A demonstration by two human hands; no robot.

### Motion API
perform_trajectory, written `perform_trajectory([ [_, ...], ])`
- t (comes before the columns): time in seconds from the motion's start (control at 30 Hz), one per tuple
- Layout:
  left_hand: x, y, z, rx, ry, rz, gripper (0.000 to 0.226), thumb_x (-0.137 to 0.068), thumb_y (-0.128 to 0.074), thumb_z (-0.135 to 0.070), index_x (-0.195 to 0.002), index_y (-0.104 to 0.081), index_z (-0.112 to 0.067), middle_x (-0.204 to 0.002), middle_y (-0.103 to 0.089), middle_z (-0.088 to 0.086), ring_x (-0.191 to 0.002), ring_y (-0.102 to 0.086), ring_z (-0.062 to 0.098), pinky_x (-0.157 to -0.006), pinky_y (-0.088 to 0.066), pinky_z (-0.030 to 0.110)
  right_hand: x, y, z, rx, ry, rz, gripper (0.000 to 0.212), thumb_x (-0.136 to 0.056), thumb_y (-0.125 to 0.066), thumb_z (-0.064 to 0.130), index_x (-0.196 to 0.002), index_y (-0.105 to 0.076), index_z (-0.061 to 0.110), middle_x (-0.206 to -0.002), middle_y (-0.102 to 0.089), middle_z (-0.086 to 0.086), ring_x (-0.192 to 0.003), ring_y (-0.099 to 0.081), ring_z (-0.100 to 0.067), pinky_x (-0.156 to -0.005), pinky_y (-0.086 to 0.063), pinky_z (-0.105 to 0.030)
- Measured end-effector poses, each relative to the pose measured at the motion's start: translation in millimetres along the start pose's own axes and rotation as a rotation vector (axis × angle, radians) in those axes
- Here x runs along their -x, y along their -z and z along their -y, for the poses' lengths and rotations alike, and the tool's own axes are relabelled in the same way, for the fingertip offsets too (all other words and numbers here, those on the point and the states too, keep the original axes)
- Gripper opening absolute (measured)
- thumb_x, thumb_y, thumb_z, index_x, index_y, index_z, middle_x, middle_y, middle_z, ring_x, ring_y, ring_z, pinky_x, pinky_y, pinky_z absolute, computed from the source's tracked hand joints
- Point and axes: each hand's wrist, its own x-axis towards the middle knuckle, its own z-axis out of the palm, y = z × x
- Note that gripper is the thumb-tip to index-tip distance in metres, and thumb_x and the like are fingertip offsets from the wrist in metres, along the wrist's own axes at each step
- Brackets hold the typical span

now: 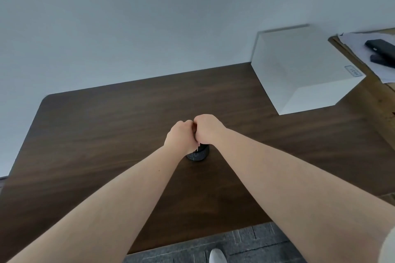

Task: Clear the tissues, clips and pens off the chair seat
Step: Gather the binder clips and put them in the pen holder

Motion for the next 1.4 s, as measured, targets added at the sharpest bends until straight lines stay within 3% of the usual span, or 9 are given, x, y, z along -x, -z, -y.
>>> perform_trajectory([
  [0.17,-2,-1,6,0.072,0.0,0.009,0.033,-0.078,-0.061,-0.02,-0.108,-0.053,-0.008,-0.1,-0.046,0.006,-0.103,-0.053,0.029,-0.084,-0.048,0.037,-2,-3,0,-0.077,0.007,-0.013,0.008,-0.086,-0.049,0.007,-0.08,-0.048,0.011,-0.086,-0.058,-0.007,-0.09,-0.059,-0.028,-0.062,-0.039,-0.029],
  [0.2,-3,-2,6,0.092,0.002,0.0,0.034,-0.078,-0.06,-0.017,-0.11,-0.053,-0.008,-0.102,-0.047,0.007,-0.103,-0.054,0.029,-0.085,-0.048,0.038,-2,-2,0,-0.096,0.011,-0.02,0.004,-0.086,-0.049,0.007,-0.085,-0.05,0.011,-0.096,-0.061,-0.009,-0.097,-0.059,-0.029,-0.067,-0.04,-0.031],
  [0.3,-5,-1,7,0.118,0.01,-0.002,0.04,-0.077,-0.064,-0.013,-0.114,-0.051,-0.01,-0.111,-0.048,0.009,-0.103,-0.054,0.029,-0.085,-0.047,0.037,-3,-1,-2,-0.14,0.008,-0.024,0.026,-0.082,-0.052,0.005,-0.107,-0.058,0.008,-0.114,-0.062,-0.009,-0.107,-0.057,-0.029,-0.081,-0.049,-0.035],
  [0.43,-7,0,7,0.153,0.014,0.002,0.041,-0.076,-0.065,-0.014,-0.114,-0.051,-0.01,-0.104,-0.046,0.005,-0.105,-0.053,0.027,-0.085,-0.046,0.035,-5,-1,-5,-0.166,0.005,-0.032,0.032,-0.082,-0.055,0.009,-0.114,-0.058,0.009,-0.118,-0.059,-0.011,-0.108,-0.057,-0.03,-0.087,-0.051,-0.039],
  [0.77,-4,4,11,0.212,-0.045,0.009,0.047,-0.073,-0.072,-0.012,-0.117,-0.054,-0.012,-0.117,-0.056,0.005,-0.115,-0.048,0.017,-0.082,-0.035,0.02,-4,-2,-13,-0.113,0.084,-0.031,0.034,-0.078,-0.064,0.008,-0.111,-0.059,0.006,-0.111,-0.062,-0.009,-0.103,-0.058,-0.028,-0.083,-0.05,-0.037],
  [1.03,6,23,7,0.093,-0.071,0.011,0.055,-0.075,-0.074,-0.028,-0.123,-0.05,-0.016,-0.12,-0.052,0.005,-0.112,-0.051,0.023,-0.087,-0.044,0.033,12,10,-18,-0.128,0.115,-0.113,0.05,-0.079,-0.068,0.007,-0.127,-0.055,0.014,-0.126,-0.059,-0.008,-0.112,-0.057,-0.026,-0.093,-0.051,-0.039],
  [1.17,16,30,2,0.021,-0.097,0.03,0.056,-0.079,-0.071,-0.028,-0.127,-0.047,-0.016,-0.123,-0.049,0.006,-0.109,-0.052,0.023,-0.086,-0.044,0.032,34,15,-25,-0.13,0.089,-0.182,0.053,-0.083,-0.067,0.01,-0.133,-0.05,0.019,-0.134,-0.055,-0.005,-0.118,-0.056,-0.024,-0.094,-0.05,-0.035],
  [1.4,52,31,-30,-0.1,-0.214,0.09,0.054,-0.079,-0.068,-0.03,-0.128,-0.045,-0.023,-0.127,-0.044,0.004,-0.112,-0.053,0.027,-0.087,-0.048,0.039,107,7,-59,-0.139,-0.089,-0.184,0.056,-0.085,-0.066,0.018,-0.136,-0.045,0.023,-0.14,-0.047,-0.003,-0.12,-0.055,-0.027,-0.097,-0.049,-0.04],
])
